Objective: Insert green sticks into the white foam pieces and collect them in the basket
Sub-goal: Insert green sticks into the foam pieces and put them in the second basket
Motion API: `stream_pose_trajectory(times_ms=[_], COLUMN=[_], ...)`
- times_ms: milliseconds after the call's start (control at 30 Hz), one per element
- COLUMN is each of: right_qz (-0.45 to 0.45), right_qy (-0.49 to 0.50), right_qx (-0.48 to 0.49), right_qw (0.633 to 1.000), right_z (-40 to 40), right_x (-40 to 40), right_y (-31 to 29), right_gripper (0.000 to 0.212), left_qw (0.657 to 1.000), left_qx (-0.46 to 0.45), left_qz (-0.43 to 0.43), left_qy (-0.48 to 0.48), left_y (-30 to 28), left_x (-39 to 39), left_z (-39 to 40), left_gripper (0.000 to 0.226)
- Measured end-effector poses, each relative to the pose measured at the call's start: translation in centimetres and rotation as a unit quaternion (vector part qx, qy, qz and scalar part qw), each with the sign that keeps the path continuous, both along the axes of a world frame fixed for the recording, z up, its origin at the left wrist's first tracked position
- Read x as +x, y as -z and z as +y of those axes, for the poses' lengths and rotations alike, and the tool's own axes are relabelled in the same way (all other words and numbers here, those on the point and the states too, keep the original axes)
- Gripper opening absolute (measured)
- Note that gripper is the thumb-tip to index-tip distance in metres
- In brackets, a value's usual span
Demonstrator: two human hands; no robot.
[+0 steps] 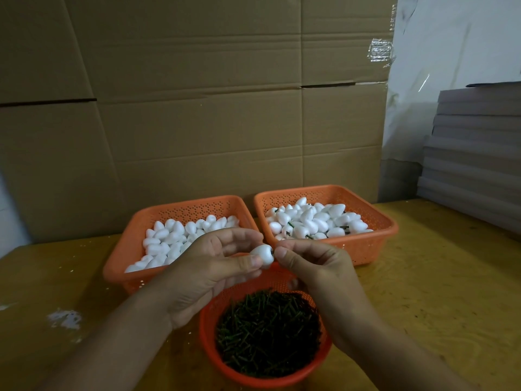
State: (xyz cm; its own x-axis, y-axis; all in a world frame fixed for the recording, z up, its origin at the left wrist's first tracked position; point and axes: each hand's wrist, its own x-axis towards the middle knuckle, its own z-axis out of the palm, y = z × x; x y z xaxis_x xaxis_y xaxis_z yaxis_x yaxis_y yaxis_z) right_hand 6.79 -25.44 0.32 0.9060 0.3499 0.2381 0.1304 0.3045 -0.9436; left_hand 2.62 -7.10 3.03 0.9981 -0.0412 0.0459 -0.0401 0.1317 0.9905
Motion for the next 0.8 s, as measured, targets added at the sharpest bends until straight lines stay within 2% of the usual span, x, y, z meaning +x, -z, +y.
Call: stream_pose_trajectory(times_ms=[233, 533, 633, 800], right_qz=[0.002, -0.033, -0.018, -0.001], right_qy=[0.005, -0.004, -0.011, 0.011], right_qx=[-0.008, -0.102, -0.09, -0.062], right_qw=[1.0, 0.994, 0.996, 0.998], right_z=[0.21, 0.53, 0.54, 0.54], right_x=[-0.06, -0.43, -0.58, -0.84], right_y=[0.1, 0.2, 0.19, 0.08], right_gripper=[0.007, 0.008, 0.009, 0.007], left_qw=[1.0, 0.997, 0.998, 0.998], left_qx=[0.022, 0.049, 0.034, 0.017], left_qz=[-0.008, -0.039, -0.047, -0.051], left_qy=[-0.01, -0.041, -0.04, -0.042], left_y=[-0.17, -0.42, -0.35, -0.41], left_x=[-0.08, -0.2, -0.17, -0.26], left_z=[0.01, -0.29, -0.47, -0.62], left_gripper=[0.049, 0.047, 0.05, 0.038])
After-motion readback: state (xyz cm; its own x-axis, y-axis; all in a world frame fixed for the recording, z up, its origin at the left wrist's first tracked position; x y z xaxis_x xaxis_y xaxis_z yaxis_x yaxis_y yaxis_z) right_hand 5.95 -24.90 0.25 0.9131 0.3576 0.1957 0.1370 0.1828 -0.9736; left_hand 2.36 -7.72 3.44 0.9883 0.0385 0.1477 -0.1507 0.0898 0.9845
